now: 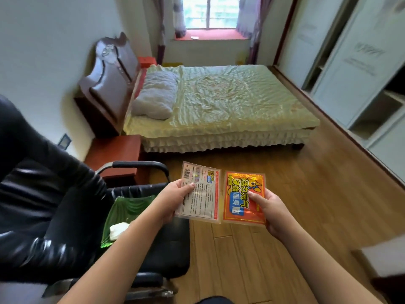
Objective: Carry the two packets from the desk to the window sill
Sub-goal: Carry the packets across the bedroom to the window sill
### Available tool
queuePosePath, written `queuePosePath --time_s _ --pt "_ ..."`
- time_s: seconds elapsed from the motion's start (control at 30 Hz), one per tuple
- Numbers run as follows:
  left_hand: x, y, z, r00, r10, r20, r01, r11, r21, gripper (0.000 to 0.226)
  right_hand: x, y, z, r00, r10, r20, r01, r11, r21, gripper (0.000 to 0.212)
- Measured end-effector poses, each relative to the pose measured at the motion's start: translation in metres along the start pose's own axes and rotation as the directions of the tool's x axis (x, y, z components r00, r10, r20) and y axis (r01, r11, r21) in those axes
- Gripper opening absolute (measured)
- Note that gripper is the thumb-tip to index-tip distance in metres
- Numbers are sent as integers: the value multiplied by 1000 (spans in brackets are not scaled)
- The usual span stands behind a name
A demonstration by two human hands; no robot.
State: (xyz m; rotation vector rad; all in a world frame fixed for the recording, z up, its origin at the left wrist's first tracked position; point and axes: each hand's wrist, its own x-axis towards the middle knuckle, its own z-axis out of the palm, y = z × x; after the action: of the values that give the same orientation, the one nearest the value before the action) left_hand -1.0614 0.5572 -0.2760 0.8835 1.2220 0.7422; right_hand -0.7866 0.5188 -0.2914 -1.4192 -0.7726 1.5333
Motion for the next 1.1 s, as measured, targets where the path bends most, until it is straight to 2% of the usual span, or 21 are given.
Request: queuePosePath --time_s 0.2,0.47,0.77,1.1 --pt "54 17 36 991 -26 131 16 997 79 22 1 -1 -42 986 -45 -158 56 996 65 23" --pt "112 35 135 953 -42 299 -11 985 173 21 8 -13 -130 936 -57 -346 120 979 163 17" --pt "165 60 265 907 -115 404 40 981 187 24 30 -49 -248 928 -48 -369 160 947 278 16" --pt "217 87 342 904 -128 408 46 977 206 24 63 -81 -324 912 -34 -410 188 921 341 15"
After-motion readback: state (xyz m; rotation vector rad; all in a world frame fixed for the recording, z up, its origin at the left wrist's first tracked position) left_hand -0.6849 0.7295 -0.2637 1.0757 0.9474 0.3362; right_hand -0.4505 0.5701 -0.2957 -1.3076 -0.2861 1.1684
